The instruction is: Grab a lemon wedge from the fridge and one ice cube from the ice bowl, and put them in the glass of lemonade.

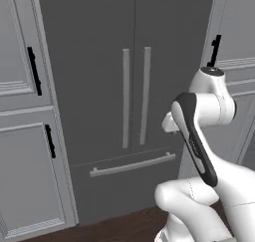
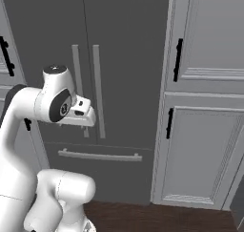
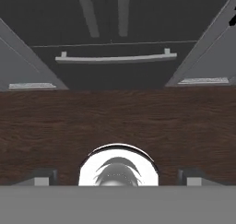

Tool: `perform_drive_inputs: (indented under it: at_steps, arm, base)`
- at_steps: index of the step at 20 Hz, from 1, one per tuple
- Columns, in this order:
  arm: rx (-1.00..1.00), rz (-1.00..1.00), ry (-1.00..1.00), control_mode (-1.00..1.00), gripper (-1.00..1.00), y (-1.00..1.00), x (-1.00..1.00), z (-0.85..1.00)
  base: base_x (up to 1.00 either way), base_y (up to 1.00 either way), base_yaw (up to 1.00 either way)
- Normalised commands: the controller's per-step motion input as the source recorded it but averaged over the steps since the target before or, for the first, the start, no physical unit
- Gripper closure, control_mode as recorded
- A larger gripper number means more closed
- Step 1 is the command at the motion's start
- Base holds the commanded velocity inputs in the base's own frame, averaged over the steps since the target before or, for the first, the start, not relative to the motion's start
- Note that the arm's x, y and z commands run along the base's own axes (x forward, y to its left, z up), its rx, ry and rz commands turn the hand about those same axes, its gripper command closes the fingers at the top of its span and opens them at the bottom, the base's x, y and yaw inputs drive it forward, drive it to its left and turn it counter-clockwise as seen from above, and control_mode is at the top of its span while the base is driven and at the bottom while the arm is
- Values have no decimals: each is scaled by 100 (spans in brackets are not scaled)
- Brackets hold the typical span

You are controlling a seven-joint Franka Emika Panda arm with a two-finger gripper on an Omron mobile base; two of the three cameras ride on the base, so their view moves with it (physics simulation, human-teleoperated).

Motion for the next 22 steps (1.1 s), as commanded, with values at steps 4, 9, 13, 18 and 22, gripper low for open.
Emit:
perform_drive_inputs:
  at_steps: [4, 9, 13, 18, 22]
  arm:
    - [0, 0, 0, 100, -100, 0, 0, 0]
    - [0, 0, 0, 100, -100, 0, 0, 0]
    - [0, 0, 0, 100, -100, 0, 0, 0]
    - [0, 0, 0, 100, -100, 0, 0, 0]
    - [0, 0, 0, 100, -100, 0, 0, 0]
  base:
    - [0, -45, -54]
    - [15, -58, -52]
    - [35, -54, -49]
    - [55, -42, -45]
    - [62, -34, -45]
